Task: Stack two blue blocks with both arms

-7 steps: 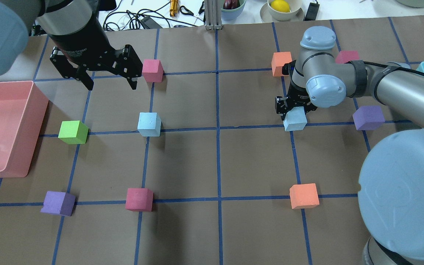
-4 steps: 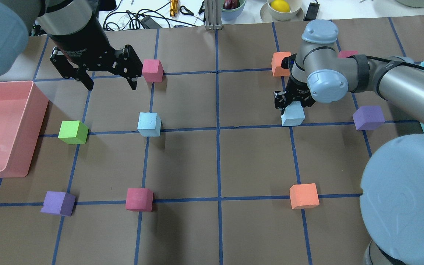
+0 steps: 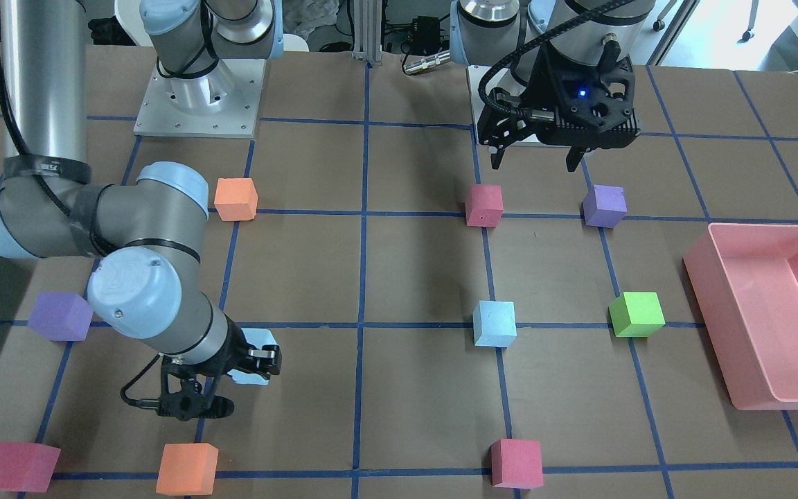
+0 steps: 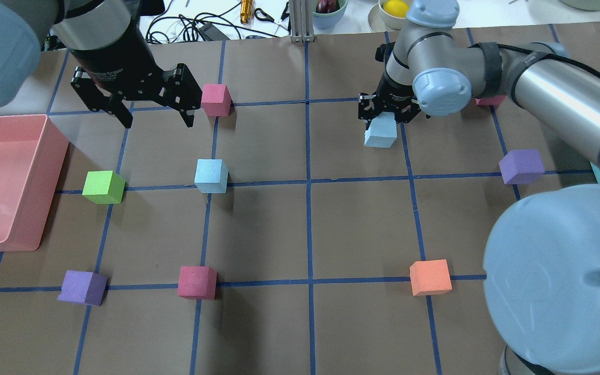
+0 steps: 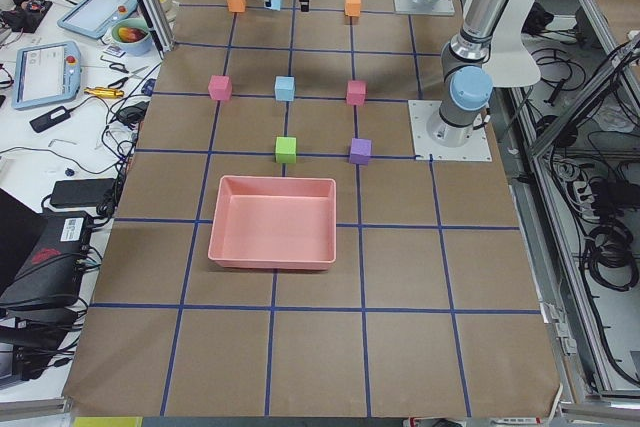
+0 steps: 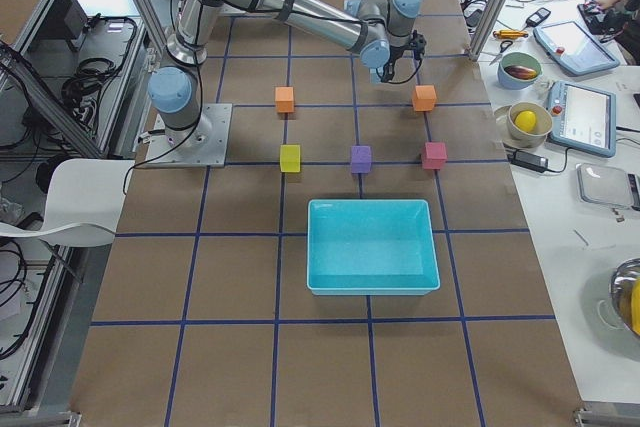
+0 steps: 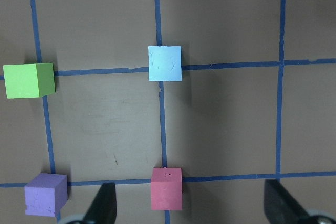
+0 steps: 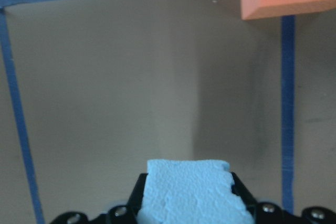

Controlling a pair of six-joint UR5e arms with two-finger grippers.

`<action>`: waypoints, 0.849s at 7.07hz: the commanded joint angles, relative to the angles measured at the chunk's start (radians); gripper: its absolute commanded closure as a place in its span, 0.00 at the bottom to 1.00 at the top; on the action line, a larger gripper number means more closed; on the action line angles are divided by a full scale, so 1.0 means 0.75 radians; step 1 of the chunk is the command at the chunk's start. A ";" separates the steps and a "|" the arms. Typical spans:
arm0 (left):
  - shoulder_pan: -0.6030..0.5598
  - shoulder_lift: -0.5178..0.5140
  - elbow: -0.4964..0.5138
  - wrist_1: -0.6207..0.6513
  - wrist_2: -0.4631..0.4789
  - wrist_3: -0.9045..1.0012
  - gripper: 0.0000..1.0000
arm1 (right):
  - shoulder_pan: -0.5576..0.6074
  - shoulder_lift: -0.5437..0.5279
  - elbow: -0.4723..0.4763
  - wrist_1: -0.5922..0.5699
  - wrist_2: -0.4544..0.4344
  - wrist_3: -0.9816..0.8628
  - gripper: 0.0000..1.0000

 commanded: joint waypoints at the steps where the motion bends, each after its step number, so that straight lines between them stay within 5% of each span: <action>1: 0.008 -0.034 -0.002 0.012 -0.007 0.004 0.00 | 0.126 0.203 -0.331 0.078 -0.010 0.114 1.00; 3: 0.024 -0.074 -0.048 0.165 -0.015 0.015 0.00 | 0.176 0.380 -0.605 0.126 -0.013 0.207 0.98; 6: 0.045 -0.218 -0.132 0.296 -0.013 0.002 0.00 | 0.202 0.456 -0.668 0.124 -0.011 0.247 0.92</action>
